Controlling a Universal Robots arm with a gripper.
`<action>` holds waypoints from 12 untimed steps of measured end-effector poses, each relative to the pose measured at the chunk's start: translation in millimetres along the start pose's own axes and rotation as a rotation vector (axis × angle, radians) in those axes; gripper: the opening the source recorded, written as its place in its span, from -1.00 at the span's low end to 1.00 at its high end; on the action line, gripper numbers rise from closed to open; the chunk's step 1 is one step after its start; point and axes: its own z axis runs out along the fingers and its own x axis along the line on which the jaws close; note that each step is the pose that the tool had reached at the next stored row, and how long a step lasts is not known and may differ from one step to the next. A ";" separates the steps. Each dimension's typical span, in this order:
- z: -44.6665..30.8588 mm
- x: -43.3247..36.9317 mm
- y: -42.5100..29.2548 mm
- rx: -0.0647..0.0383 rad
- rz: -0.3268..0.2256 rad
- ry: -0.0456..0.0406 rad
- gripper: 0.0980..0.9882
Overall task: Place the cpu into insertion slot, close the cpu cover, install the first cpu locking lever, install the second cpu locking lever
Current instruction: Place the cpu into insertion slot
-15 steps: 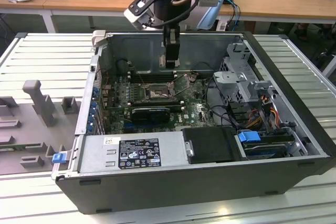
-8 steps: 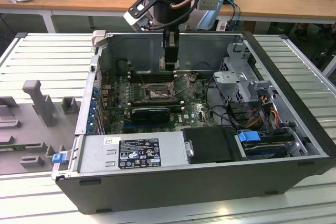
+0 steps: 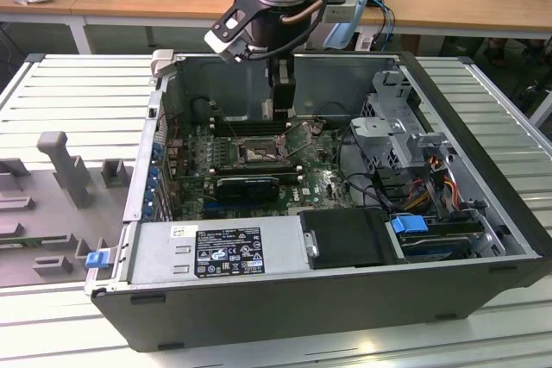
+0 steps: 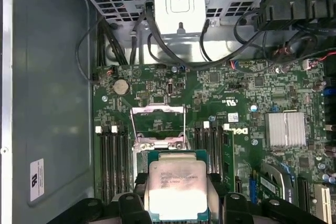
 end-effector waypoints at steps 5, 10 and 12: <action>4.0 -0.2 -0.3 0.000 0.000 0.0002 -0.03; 7.7 -0.4 -0.6 0.000 0.000 0.0002 -0.03; 8.9 -0.4 -0.8 0.000 0.000 0.0002 -0.03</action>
